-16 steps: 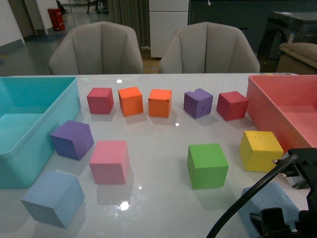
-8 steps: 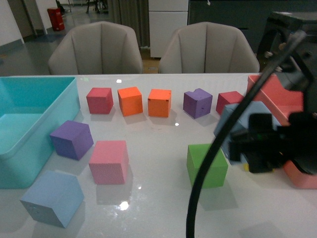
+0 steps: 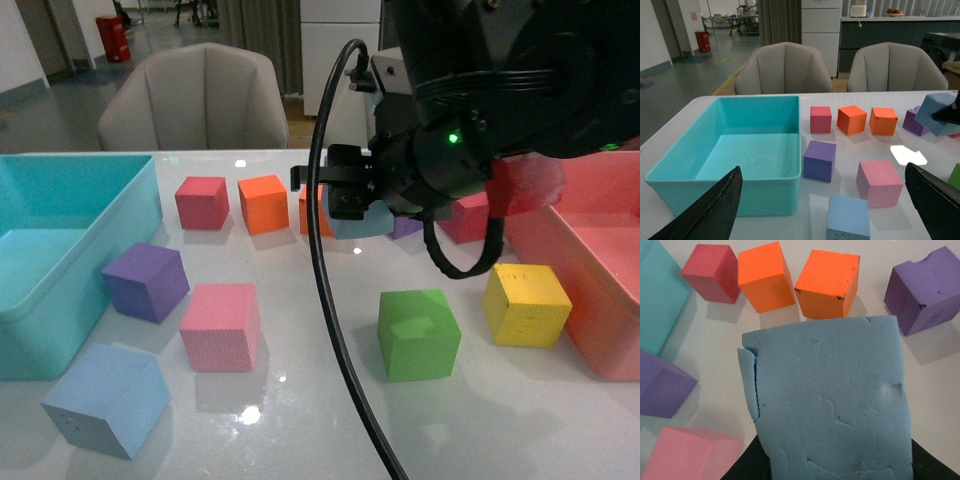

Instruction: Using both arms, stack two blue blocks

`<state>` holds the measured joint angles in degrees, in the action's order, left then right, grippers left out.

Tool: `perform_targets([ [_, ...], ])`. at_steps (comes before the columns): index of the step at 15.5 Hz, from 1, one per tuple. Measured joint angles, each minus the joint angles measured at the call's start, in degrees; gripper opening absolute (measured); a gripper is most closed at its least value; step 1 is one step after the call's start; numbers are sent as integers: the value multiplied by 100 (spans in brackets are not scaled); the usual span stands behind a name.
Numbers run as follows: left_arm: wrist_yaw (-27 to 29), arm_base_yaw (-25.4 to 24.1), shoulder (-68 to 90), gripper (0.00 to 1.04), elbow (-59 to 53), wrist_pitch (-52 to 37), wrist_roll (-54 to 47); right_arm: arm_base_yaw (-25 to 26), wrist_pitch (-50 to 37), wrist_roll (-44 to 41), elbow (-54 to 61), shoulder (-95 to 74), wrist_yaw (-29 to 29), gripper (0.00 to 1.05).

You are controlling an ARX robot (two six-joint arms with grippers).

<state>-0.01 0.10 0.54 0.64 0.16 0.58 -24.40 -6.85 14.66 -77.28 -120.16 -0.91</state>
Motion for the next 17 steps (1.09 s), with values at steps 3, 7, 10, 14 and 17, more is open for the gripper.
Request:
perform_targets([
  [3, 2, 2, -2, 98, 0, 0, 0, -46, 372, 170, -804, -756, -13, 41],
  [7, 2, 0, -2, 98, 0, 0, 0, -225, 787, 511, -1294, -1344, -44, 41],
  [10, 2, 2, 0, 98, 0, 0, 0, -313, 986, 743, -1502, -1598, -131, 40],
  [14, 0, 0, -2, 98, 0, 0, 0, -332, 1093, 898, -1740, -1858, -424, 40],
  [17, 2, 2, -2, 98, 0, 0, 0, -328, 1084, 901, -1781, -1858, -527, 40],
])
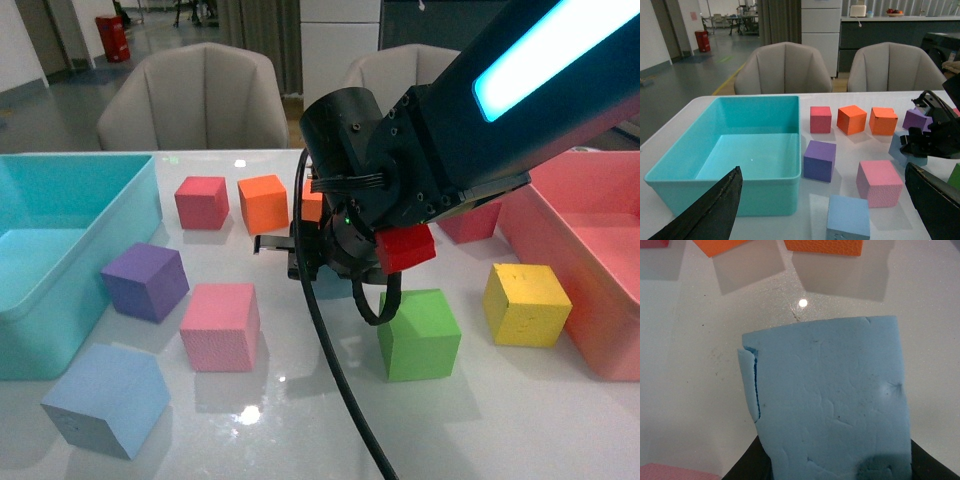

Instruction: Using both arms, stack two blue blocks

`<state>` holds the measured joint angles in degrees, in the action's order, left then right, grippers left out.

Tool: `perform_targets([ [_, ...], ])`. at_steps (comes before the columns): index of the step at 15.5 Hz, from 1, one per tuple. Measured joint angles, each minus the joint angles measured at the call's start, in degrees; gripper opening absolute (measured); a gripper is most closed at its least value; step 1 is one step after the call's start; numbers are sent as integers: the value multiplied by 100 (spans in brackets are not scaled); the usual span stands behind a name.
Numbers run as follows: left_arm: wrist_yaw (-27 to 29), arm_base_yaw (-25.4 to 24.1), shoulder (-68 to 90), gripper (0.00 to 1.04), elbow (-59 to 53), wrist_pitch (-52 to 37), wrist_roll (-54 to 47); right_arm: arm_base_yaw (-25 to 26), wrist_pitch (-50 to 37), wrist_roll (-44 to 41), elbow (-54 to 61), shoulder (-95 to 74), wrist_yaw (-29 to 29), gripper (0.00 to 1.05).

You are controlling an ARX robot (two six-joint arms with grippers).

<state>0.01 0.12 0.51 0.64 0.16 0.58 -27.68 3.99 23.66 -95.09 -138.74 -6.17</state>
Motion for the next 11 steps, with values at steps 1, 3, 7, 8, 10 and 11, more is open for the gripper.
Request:
perform_targets([
  [1, 0, 0, 0, 98, 0, 0, 0, 0, 9, -13, 2, -2, 15, 41],
  [3, 0, 0, 0, 98, 0, 0, 0, -2, -35, -13, 9, -2, 22, 61],
  [7, -2, 0, 2, 98, 0, 0, 0, 2, -155, -11, 229, 37, 20, 99],
  [8, 0, 0, 2, 98, 0, 0, 0, 13, -190, -11, 306, 111, 20, 97],
  [10, 0, -2, 0, 98, 0, 0, 0, 37, -299, -11, 505, 435, 13, 98],
  [11, -2, -2, 0, 98, 0, 0, 0, 46, -361, -11, 616, 625, -9, 98],
])
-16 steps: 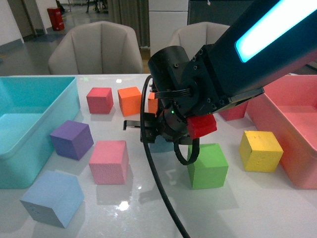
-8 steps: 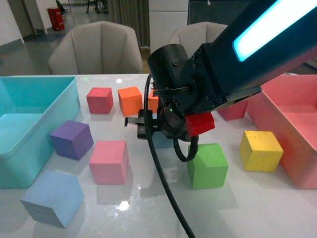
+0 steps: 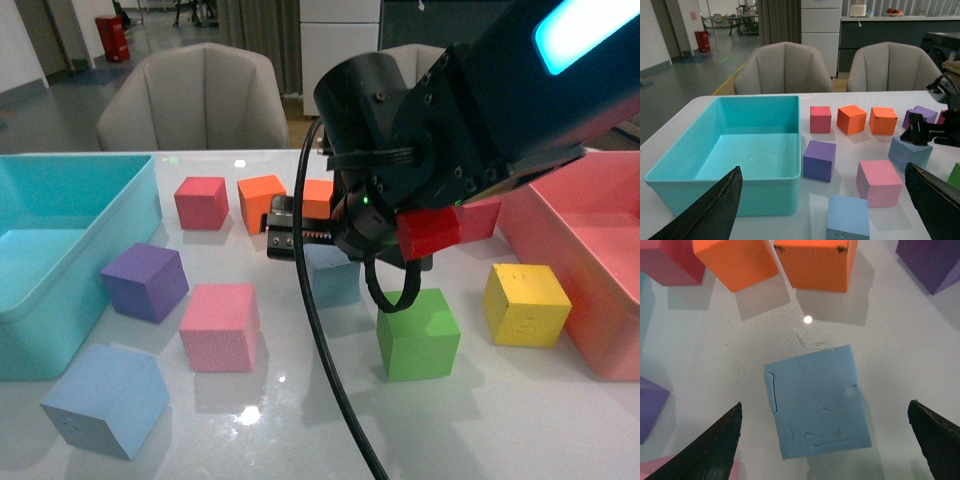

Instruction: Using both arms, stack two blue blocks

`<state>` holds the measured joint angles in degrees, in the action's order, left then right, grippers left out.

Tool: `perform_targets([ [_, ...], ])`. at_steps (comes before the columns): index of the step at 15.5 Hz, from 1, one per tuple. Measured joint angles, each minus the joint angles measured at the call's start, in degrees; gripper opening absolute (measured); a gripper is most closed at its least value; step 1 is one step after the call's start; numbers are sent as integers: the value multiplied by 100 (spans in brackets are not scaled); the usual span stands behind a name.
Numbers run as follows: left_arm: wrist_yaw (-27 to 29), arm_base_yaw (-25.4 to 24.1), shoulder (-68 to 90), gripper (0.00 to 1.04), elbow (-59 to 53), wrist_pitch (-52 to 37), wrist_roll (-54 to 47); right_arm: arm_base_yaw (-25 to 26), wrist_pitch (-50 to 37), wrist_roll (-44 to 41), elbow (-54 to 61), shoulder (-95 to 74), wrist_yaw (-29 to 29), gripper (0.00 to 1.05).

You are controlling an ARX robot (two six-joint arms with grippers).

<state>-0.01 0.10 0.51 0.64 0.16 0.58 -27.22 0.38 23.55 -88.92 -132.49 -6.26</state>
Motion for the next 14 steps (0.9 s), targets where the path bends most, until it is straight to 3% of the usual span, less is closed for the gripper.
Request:
perform_targets([
  [5, 0, 2, 0, 98, 0, 0, 0, 264, -555, -37, 946, 964, -101, 98],
  [12, 2, 2, 0, 98, 0, 0, 0, 739, -2208, -216, 4109, 4280, 9, 98],
  [13, 0, 0, 0, 98, 0, 0, 0, 855, -2555, -295, 4638, 4736, -66, 97],
  [14, -2, 2, 0, 98, 0, 0, 0, 984, -3880, -844, 5410, 5209, -686, 84],
])
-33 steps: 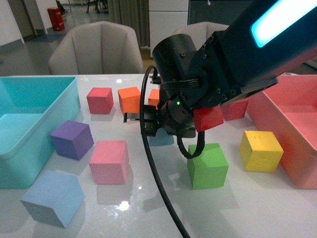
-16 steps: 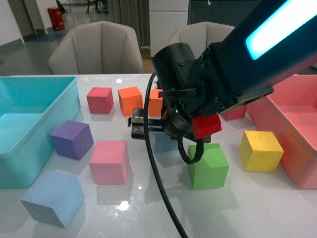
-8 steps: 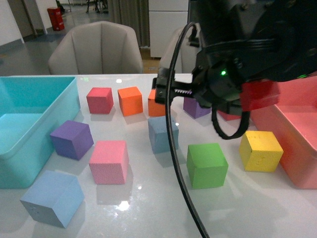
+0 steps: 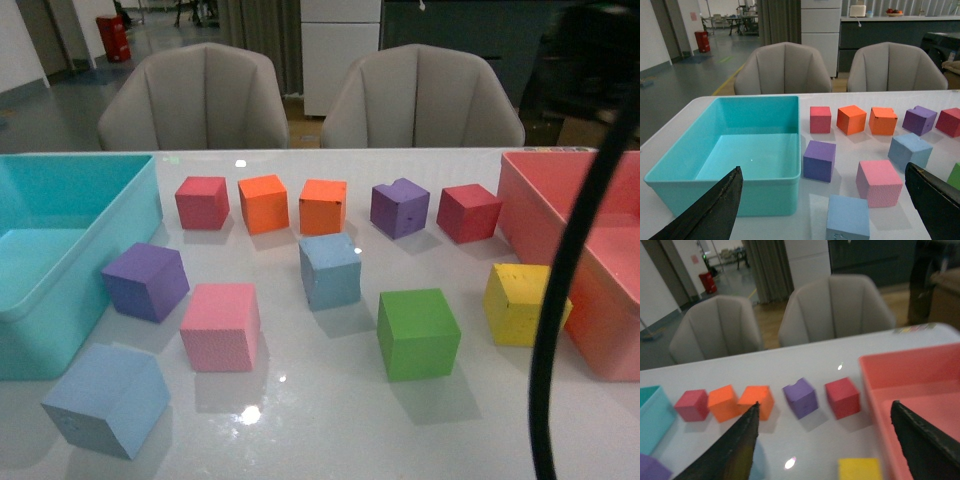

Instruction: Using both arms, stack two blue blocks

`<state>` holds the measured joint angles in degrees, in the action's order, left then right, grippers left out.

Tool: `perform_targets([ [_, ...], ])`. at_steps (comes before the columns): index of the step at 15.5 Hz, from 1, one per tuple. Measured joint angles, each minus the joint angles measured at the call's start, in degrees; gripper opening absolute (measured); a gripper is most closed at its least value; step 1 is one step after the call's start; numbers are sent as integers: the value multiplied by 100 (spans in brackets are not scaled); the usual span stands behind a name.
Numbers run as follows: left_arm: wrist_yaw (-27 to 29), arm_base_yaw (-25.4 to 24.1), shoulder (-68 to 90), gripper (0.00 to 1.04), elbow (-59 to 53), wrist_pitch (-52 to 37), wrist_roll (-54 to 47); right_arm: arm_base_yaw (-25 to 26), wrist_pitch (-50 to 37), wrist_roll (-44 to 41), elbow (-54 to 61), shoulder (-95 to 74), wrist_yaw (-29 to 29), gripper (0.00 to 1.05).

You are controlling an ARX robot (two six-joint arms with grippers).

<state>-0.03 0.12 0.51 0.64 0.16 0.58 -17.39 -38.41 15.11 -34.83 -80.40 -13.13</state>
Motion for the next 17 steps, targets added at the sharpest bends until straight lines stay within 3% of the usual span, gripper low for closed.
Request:
perform_targets([
  [1, 4, 0, 0, 98, 0, 2, 0, 313, -645, -673, 798, 737, -9, 72],
  [2, 4, -2, 2, 98, 0, 2, 0, 734, -448, -1062, 1475, 1635, 256, 59],
  [4, 2, 0, 0, 98, 0, 0, 0, 1617, 706, -1353, 2573, 3383, 1143, 33],
  [6, 2, -2, 0, 98, 0, 0, 0, 1768, 1196, -1425, 2968, 4839, 1296, 5],
  [7, 2, -2, 0, 98, 0, 0, 0, 1744, 1287, -1478, 2973, 5066, 1303, 2],
  [17, 4, 0, 2, 98, 0, 0, 0, 1740, 2323, -1475, 3421, 6529, 1300, 2],
])
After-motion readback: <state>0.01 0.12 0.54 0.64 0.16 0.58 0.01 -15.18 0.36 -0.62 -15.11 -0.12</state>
